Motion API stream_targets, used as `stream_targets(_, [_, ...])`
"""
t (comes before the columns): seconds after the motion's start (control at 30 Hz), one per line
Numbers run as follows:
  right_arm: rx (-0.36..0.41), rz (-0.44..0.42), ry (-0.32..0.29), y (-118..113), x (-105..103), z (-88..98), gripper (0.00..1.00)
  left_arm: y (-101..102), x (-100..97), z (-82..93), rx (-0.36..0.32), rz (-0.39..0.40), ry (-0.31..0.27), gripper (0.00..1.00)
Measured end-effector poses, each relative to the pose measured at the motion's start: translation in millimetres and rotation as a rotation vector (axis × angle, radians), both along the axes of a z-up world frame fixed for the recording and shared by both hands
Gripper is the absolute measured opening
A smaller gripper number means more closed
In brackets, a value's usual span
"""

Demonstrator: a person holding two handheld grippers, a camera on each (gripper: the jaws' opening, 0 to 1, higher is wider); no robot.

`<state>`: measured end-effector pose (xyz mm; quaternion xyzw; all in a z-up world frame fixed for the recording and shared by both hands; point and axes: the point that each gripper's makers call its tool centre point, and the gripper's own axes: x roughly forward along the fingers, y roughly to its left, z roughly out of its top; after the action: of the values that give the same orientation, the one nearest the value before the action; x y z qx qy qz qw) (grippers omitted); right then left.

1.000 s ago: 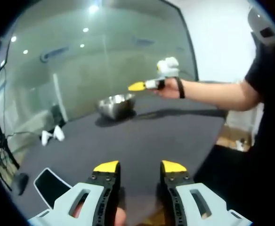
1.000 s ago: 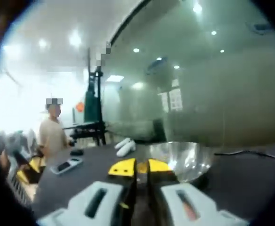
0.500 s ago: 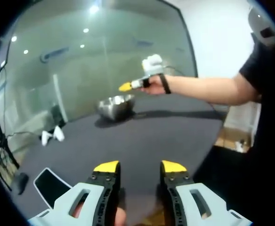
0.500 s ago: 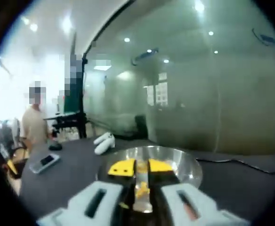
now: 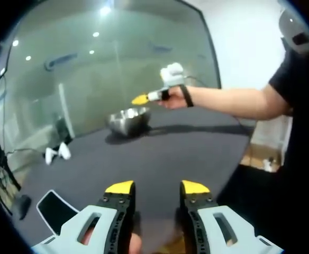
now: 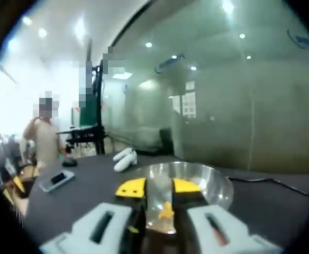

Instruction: Pick up the QQ candy scattered on the table and place it into the stainless steel bowl on the table

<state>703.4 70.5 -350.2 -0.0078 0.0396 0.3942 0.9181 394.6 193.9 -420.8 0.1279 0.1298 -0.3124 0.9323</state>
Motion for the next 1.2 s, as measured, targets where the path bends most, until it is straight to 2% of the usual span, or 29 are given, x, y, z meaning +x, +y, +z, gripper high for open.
stream_targets(0.2, [0.029,0.004,-0.007,-4.7,-4.0,8.1,0.18,0.6,-0.2,0.1,0.001,0.001,0.002,0.35])
stream_targets(0.47, [0.0,0.05,0.008,-2.8,-23.5,4.6,0.18,-3.7,1.7,0.7,-0.003,-0.012,0.0,0.35])
stream_targets(0.7, [-0.06,0.066,-0.036,-18.2,-40.3,7.3,0.21,-1.8,4.0,0.3,-0.009,-0.005,-0.003,0.35])
stream_targets(0.8, [-0.069,0.063,-0.037,-31.3,-55.6,3.8,0.21,-0.6,5.2,1.8,-0.017,0.001,-0.01,0.35])
stream_targets(0.83, [-0.077,0.059,-0.023,-36.1,-61.4,0.1,0.21,-0.5,5.8,2.6,-0.021,0.003,-0.015,0.35])
stream_targets(0.87, [-0.095,0.066,0.026,-40.5,-69.1,-8.1,0.21,-0.6,6.2,3.6,-0.021,0.003,-0.021,0.35])
stream_targets(0.9, [-0.108,0.074,0.033,-43.8,-75.1,-10.9,0.21,-1.0,6.5,4.0,-0.018,0.0,-0.027,0.35])
stream_targets(0.97, [-0.14,0.064,0.004,-54.3,-89.2,-14.1,0.21,-2.9,6.7,3.4,-0.011,-0.01,-0.032,0.35])
stream_targets(1.17, [-0.161,0.038,0.01,-84.2,-132.6,-27.2,0.23,-6.6,12.1,3.5,-0.027,-0.014,-0.036,0.35])
stream_targets(1.2, [-0.17,0.035,-0.005,-90.3,-140.2,-28.1,0.23,-7.0,13.1,4.4,-0.033,-0.014,-0.038,0.35])
